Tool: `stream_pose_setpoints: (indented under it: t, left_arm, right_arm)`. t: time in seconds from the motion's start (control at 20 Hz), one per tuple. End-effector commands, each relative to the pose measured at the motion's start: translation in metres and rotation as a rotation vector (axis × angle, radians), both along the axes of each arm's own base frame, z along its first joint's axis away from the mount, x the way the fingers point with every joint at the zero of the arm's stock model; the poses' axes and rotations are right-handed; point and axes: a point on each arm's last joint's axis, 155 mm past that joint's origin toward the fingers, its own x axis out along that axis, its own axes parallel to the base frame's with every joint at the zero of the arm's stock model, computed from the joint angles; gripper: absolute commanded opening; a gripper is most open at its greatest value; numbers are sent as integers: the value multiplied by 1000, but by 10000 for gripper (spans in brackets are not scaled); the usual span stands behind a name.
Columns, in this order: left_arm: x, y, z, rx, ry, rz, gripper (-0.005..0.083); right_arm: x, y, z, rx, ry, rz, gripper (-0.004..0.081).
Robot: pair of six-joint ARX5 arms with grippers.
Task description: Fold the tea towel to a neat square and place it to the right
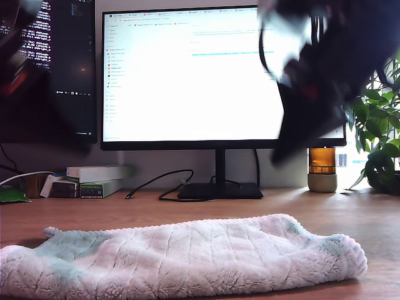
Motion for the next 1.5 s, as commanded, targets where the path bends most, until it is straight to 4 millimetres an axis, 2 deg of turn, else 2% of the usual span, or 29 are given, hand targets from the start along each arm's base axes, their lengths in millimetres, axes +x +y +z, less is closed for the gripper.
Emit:
stream_pose_setpoints:
  t: [0.0,0.15,0.4,0.6,0.8,0.9,1.05,1.2,1.35,1.45]
  left_arm:
    - [-2,-3,-10,9,32,-12,-19]
    - [-9,-11,-29,6,114,-56,-19]
    - [-16,-14,-48,15,198,-83,-20]
    - [-19,-14,-59,32,250,-84,-20]
    - [-14,-8,-58,68,272,-52,-20]
    - [-11,-4,-59,83,277,-33,-20]
    - [-11,6,-71,141,299,3,-20]
    - [-11,8,-76,157,311,10,-20]
    - [-15,15,-90,201,354,25,-20]
    - [-9,16,-96,218,346,39,-20]
  right_arm:
    - [5,3,-7,-3,3,-5,-12]
    - [14,11,-17,5,-1,0,-12]
    - [11,23,-41,19,73,76,-12]
    - [24,16,-59,-9,94,59,-12]
    - [38,15,-59,9,108,53,-12]
    - [36,13,-63,-10,113,76,-12]
    - [30,9,-73,-36,146,89,-12]
    - [31,7,-74,-38,146,85,-12]
    - [33,-1,-77,-85,132,86,-12]
    - [27,-5,-81,-105,156,82,-12]
